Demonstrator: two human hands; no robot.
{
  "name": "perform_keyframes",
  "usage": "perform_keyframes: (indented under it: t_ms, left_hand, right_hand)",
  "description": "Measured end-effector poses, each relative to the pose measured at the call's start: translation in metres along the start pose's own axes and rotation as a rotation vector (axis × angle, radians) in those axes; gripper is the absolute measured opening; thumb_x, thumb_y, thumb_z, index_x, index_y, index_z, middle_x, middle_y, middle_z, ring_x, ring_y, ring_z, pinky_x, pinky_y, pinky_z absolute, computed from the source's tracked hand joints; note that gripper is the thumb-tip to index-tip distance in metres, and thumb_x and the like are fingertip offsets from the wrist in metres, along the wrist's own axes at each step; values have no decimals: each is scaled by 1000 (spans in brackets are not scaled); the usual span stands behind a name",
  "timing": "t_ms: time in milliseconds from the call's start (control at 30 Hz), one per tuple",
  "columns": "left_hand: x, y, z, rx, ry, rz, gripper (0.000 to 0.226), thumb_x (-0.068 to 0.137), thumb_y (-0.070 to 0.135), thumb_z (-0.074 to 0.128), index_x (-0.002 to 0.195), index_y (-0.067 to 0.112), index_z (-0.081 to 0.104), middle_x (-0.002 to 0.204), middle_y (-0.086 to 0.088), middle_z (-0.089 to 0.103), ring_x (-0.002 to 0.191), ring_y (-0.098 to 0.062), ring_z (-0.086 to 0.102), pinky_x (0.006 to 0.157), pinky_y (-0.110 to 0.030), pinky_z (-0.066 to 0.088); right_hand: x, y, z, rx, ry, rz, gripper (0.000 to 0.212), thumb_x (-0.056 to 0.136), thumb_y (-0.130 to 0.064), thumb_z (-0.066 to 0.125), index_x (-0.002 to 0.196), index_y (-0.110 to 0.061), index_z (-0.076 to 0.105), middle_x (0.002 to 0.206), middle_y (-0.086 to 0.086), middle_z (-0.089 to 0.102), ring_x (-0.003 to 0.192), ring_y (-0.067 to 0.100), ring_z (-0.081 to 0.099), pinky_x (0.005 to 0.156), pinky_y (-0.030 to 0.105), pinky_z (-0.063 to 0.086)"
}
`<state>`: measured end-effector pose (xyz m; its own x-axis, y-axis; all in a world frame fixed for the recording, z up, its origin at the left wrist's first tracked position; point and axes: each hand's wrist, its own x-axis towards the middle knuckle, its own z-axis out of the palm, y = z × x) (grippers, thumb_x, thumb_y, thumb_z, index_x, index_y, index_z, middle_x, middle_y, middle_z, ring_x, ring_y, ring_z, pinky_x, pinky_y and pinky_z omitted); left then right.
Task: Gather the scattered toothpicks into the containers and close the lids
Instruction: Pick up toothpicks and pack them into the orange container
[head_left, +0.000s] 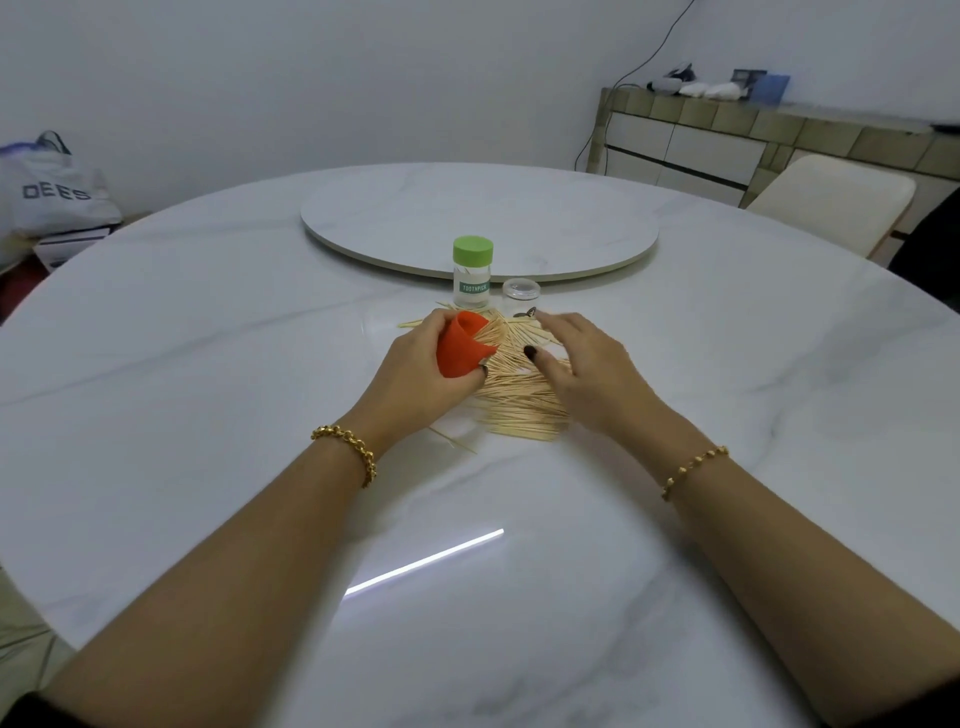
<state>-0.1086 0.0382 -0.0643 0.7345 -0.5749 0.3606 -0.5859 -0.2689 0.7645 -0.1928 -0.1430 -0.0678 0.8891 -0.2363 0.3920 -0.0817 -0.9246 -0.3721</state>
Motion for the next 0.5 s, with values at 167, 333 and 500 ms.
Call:
perform_keyframes:
  t_ms: [167, 333, 500]
  left_hand:
    - [0, -1, 2, 5, -36, 8, 53, 79, 22, 75, 127, 22, 50, 118, 6, 57, 105, -11, 53, 70, -2, 41]
    - [-1, 0, 2, -1, -52, 21, 53, 80, 20, 75, 126, 21, 50, 117, 7, 56, 105, -11, 52, 69, 2, 39]
    - [-1, -1, 2, 8, -48, 13, 54, 80, 20, 75, 128, 20, 50, 118, 6, 56, 106, -11, 52, 67, 0, 39]
  right_hand:
    - [-1, 37, -19, -110, -134, 256, 46, 93, -36, 55, 133, -13, 51, 127, 2, 51, 115, 19, 51, 95, 32, 39]
    - [0, 52, -23, -117, -135, 299, 34, 92, -35, 58, 113, -10, 66, 118, 6, 53, 111, 22, 52, 93, 31, 39]
    - [-1, 41, -15, -61, -87, 231, 23, 93, -29, 58, 103, -14, 73, 109, 3, 57, 101, 20, 54, 85, 31, 43]
